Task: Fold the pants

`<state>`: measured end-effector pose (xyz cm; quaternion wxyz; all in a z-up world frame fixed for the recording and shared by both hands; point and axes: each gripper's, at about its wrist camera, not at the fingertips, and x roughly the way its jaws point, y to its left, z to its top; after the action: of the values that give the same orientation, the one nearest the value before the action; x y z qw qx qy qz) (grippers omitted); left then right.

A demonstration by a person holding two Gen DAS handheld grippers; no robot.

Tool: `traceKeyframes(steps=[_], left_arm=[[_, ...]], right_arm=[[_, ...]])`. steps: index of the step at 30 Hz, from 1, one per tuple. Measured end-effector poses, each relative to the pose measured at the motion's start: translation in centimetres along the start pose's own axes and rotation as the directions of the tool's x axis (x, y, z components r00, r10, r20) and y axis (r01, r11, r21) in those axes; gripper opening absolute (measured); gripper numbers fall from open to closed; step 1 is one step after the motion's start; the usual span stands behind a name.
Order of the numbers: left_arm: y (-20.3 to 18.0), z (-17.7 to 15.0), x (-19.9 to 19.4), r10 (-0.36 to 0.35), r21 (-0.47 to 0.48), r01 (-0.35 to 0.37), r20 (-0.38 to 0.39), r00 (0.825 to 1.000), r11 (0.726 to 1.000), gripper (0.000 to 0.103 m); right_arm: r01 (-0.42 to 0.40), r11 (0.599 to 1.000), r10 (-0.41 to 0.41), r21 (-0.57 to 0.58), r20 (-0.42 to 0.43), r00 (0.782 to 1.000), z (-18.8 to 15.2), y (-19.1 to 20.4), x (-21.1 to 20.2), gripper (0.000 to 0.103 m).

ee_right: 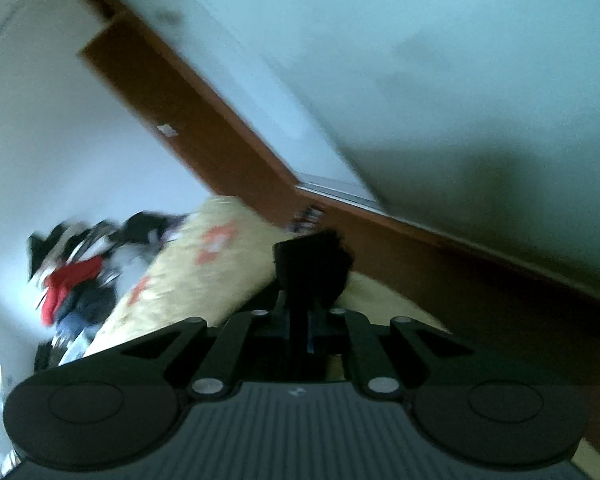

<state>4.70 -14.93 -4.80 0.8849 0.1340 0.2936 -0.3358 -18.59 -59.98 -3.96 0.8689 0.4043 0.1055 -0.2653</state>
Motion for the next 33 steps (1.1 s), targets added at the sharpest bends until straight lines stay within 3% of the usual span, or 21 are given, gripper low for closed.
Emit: traceKeyframes(steps=[2,4,6,9,11,14,17,21,23,26,28,29,33], left_arm=[[0.0,0.0,0.0,0.000,0.000,0.000,0.000,1.000,1.000,0.103],[0.0,0.0,0.0,0.000,0.000,0.000,0.000,1.000,1.000,0.103],[0.0,0.0,0.0,0.000,0.000,0.000,0.000,1.000,1.000,0.103],[0.0,0.0,0.0,-0.001,0.000,0.001,0.000,1.000,1.000,0.103],[0.0,0.0,-0.1,0.000,0.001,0.000,0.000,1.000,1.000,0.103],[-0.3,0.5,-0.8,0.004,-0.006,-0.004,-0.003,1.000,1.000,0.100],[0.0,2.0,-1.4,-0.163,-0.126,0.163,0.009,0.987,0.979,0.100],[0.6,4.8,0.0,-0.386,-0.342,0.366,0.011,0.922,0.865,0.101],[1.0,5.9,1.8,-0.494,-0.477,0.439,0.011,0.869,0.761,0.101],[1.5,6.3,5.4,-0.633,-0.668,0.481,0.019,0.774,0.567,0.101],[1.4,6.0,7.1,-0.666,-0.753,0.451,0.023,0.746,0.479,0.101],[1.2,5.9,7.8,-0.678,-0.776,0.442,0.026,0.735,0.450,0.101],[1.3,5.7,9.5,-0.703,-0.825,0.425,0.048,0.710,0.373,0.094]], right_arm=[[-0.092,0.986,0.091,-0.137,-0.013,0.996,-0.7,3.9,-0.3,0.007],[-0.166,0.946,0.151,-0.277,-0.075,0.986,-2.3,8.2,0.1,0.007],[-0.254,0.889,0.203,-0.382,-0.171,0.964,-4.5,11.8,0.9,0.007],[-0.353,0.815,0.218,-0.460,-0.321,0.922,-8.6,15.4,2.8,0.007],[-0.364,0.791,0.185,-0.492,-0.375,0.909,-10.8,16.3,4.0,0.007],[-0.340,0.764,0.146,-0.548,-0.367,0.919,-12.2,16.8,4.1,0.007],[-0.339,0.742,0.160,-0.578,-0.339,0.927,-12.0,17.3,3.5,0.007],[-0.369,0.712,0.206,-0.597,-0.325,0.923,-12.0,17.8,2.5,0.007],[-0.398,0.692,0.234,-0.602,-0.334,0.913,-12.2,18.1,1.6,0.007],[-0.424,0.670,0.253,-0.609,-0.349,0.902,-12.7,18.7,0.7,0.007],[-0.440,0.663,0.266,-0.606,-0.358,0.895,-13.0,19.1,0.3,0.007],[-0.453,0.656,0.275,-0.604,-0.367,0.889,-13.1,19.2,0.2,0.007],[-0.499,0.612,0.288,-0.613,-0.415,0.863,-14.0,20.1,-0.2,0.007]])
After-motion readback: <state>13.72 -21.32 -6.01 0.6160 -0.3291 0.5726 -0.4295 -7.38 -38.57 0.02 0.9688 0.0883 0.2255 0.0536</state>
